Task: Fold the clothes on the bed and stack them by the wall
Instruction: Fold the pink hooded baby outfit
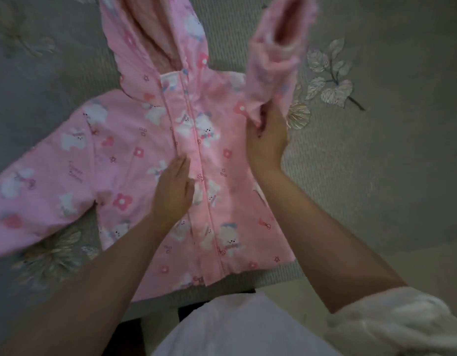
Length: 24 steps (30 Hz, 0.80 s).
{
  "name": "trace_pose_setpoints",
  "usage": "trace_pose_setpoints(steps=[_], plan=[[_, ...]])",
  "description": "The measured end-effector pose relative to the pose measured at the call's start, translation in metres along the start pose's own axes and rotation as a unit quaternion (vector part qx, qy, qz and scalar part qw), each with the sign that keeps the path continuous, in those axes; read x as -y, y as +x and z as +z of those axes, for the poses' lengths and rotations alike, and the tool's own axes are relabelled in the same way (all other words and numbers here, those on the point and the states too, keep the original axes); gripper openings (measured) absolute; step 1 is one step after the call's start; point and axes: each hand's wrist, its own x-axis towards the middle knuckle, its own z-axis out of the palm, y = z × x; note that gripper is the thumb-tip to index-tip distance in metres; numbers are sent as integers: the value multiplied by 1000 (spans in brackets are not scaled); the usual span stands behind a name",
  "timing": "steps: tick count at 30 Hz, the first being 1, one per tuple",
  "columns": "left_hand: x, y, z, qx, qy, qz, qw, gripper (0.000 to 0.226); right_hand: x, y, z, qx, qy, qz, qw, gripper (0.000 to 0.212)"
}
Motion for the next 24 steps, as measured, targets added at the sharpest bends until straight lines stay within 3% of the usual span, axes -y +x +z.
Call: trace_pose_setpoints(steps=[2, 4, 6, 8, 11, 13, 16, 18, 19, 20, 22, 24], plan=[[3, -16, -14, -94, -91, -85, 988, 45, 9, -31, 25, 160, -111, -120, 973, 25], [20, -35, -25, -149, -96, -153, 972, 44, 2, -58, 49, 345, -212, -183, 896, 37], [45, -53, -33, -211, -103, -208, 949, 38, -9, -76, 64, 438, -301, -211, 821, 50], [72, -66, -43, -297, -169, -316, 885, 35, -14, -80, 70, 439, -336, -220, 804, 58], [110, -73, -53, -360, -293, -501, 730, 46, -19, -76, 70, 390, -334, -240, 824, 53], [131, -71, -57, -371, -396, -521, 659, 50, -15, -71, 68, 352, -352, -272, 824, 48], [150, -62, -70, -423, -565, -480, 521, 42, -4, -60, 79, 304, -379, -278, 828, 51], [157, -56, -77, -442, -587, -489, 470, 44, 5, -53, 89, 305, -389, -281, 822, 47], [158, -54, -82, -452, -570, -497, 473, 44, 9, -51, 94, 312, -390, -297, 814, 42], [156, -52, -86, -467, -531, -500, 500, 42, 13, -51, 97, 317, -380, -315, 810, 37], [142, -48, -96, -503, -421, -467, 593, 34, 23, -56, 97, 301, -334, -379, 809, 29], [120, -45, -108, -518, -343, -380, 685, 28, 26, -66, 90, 292, -270, -455, 797, 22]])
